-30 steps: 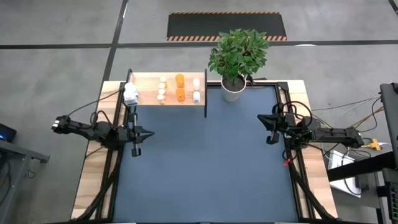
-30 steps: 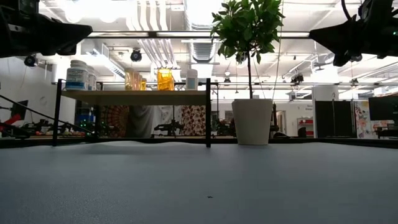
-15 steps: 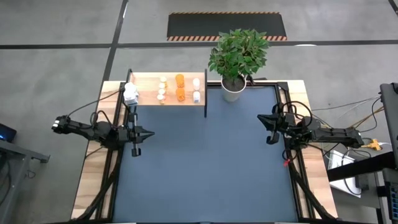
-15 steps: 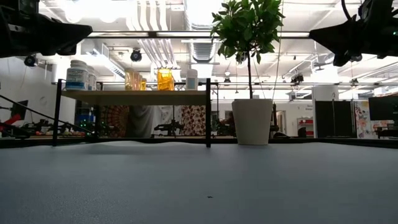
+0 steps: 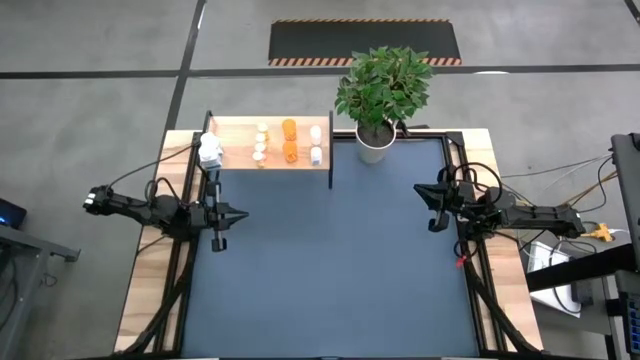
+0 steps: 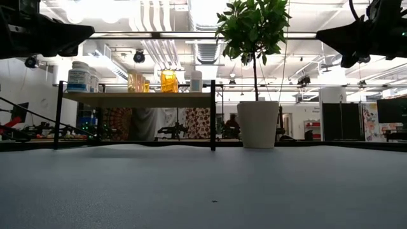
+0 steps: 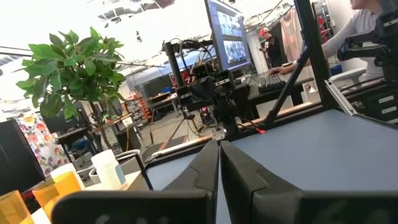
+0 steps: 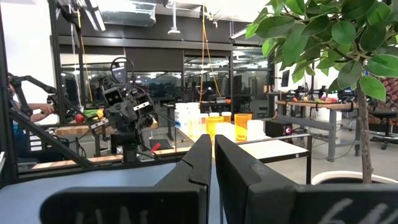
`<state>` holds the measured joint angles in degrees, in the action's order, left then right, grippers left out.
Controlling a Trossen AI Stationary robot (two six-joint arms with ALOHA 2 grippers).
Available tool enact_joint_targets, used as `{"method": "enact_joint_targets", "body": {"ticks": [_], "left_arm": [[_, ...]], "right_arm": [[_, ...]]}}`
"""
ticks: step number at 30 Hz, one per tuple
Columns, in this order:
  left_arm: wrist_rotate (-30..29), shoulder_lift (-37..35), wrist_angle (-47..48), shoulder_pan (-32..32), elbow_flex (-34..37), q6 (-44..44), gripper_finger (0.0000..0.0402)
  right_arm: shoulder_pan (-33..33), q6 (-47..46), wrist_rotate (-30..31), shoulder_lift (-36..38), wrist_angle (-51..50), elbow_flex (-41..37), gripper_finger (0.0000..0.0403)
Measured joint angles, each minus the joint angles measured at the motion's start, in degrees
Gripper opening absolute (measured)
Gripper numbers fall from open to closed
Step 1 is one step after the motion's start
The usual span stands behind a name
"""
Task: Pick and place medicine bottles onto shelf by color
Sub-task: Return to Home Position
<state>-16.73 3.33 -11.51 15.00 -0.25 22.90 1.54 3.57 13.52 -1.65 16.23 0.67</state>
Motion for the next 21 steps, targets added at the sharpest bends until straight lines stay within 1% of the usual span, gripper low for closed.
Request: {"method": "enact_joint_targets", "body": {"ticks": [21], "left_arm": [[0.00, 0.59, -0.02, 0.00, 0.00, 0.02, 0.0000]], "right_arm": [[0.00, 0.02, 0.02, 0.00, 0.02, 0.00, 0.0012]]}}
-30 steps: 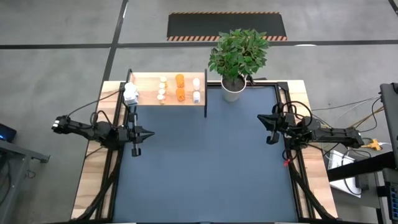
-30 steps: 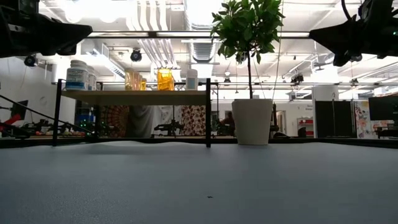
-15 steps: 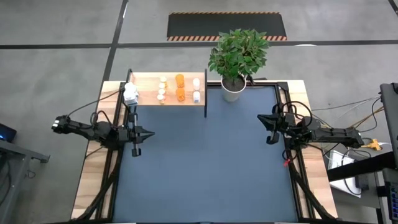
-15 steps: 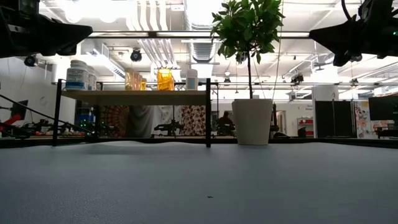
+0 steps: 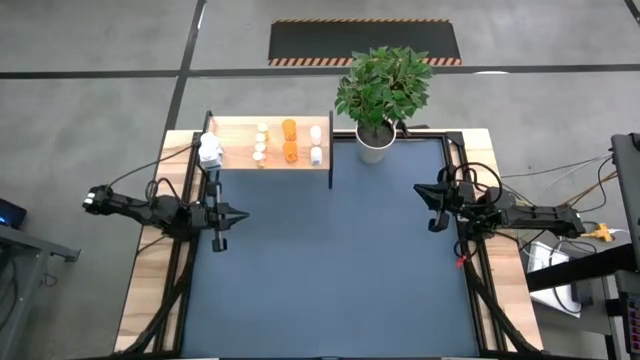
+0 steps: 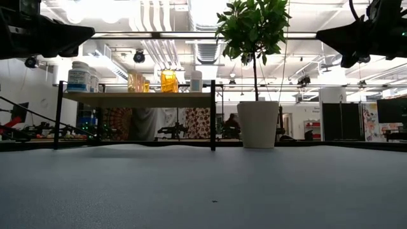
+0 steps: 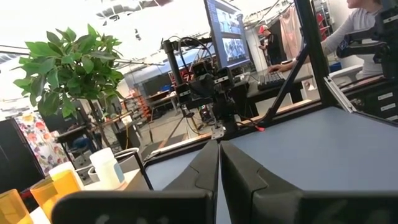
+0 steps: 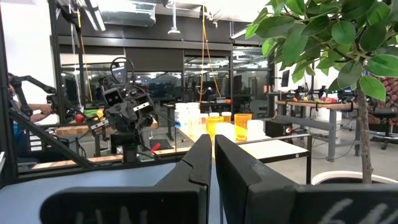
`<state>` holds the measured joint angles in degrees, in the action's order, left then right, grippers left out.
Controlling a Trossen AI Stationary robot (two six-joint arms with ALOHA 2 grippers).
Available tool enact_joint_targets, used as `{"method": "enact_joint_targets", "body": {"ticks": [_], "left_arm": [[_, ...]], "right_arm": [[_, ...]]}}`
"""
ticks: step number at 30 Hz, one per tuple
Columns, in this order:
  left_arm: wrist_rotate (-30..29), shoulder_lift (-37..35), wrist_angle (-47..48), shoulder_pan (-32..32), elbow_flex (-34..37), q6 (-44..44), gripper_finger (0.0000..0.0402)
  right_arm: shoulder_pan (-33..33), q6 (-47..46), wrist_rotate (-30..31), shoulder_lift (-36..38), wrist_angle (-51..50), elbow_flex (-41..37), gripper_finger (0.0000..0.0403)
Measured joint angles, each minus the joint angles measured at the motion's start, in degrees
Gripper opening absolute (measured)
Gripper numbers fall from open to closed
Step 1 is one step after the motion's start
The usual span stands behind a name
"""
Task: Pick and place medicine bottles onto shelf by color
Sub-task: Return to Home Position
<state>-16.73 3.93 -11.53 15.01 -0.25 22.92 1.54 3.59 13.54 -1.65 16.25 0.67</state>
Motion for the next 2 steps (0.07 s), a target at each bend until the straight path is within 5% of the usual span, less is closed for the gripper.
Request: {"method": "enact_joint_targets", "body": {"ticks": [2], "left_arm": [[0.00, 0.06, 0.02, 0.02, 0.00, 0.00, 0.0000]], "right_arm": [[0.00, 0.01, -0.01, 0.00, 0.00, 0.00, 0.0012]]}}
